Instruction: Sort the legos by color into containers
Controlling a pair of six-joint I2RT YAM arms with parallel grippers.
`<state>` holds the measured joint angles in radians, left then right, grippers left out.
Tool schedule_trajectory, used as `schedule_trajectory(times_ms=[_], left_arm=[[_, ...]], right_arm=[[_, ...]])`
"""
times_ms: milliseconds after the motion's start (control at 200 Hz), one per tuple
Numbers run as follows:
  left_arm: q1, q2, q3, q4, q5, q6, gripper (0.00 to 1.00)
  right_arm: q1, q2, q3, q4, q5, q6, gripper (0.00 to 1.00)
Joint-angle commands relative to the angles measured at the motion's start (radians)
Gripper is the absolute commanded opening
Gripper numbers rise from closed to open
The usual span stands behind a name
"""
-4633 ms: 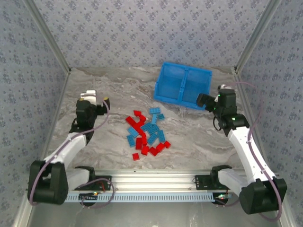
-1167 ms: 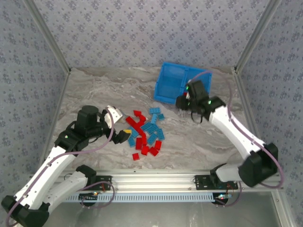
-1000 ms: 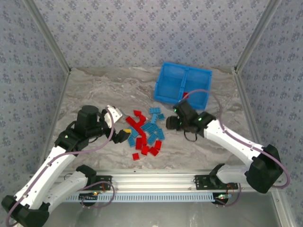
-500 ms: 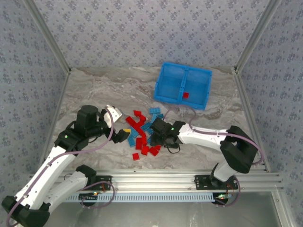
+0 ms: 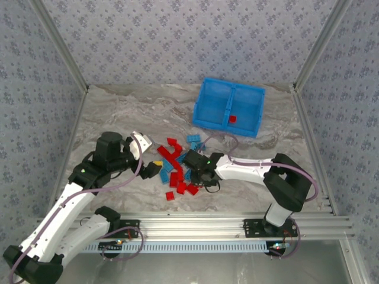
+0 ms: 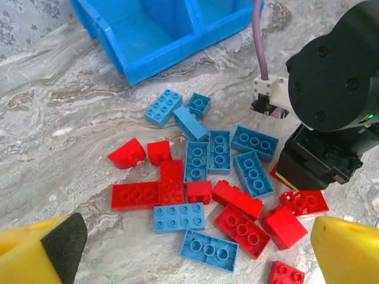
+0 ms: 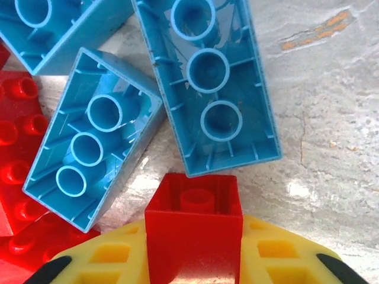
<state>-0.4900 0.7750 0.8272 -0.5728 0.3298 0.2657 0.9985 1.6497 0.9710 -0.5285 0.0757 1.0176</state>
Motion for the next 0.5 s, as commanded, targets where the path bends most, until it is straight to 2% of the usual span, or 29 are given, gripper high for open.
schedule_trajectory(times_ms=[0,180,275,355,495], left_arm=[[0.007,0.005,0.004,0.005,0.031,0.013,0.99],[0.007,0.004,0.008,0.010,0.039,0.005,0.99],[0.008,0.002,0.017,0.020,0.065,-0.010,0.99],[0.008,-0.006,0.022,0.046,0.116,-0.031,0.99],[0.008,-0.023,0.020,0.086,0.210,-0.039,0.99]], right_arm=[[0.003,-0.068,-0.035,-0.051,0.070,0.026,0.26],[-0.003,-0.282,-0.040,-0.163,0.206,0.008,0.26],[-0.049,-0.403,-0.011,-0.227,0.288,-0.046,0.26],[-0.142,-0.488,0.015,-0.220,0.323,-0.146,0.26],[-0.423,-0.500,0.086,-0.138,0.246,-0.332,0.26]])
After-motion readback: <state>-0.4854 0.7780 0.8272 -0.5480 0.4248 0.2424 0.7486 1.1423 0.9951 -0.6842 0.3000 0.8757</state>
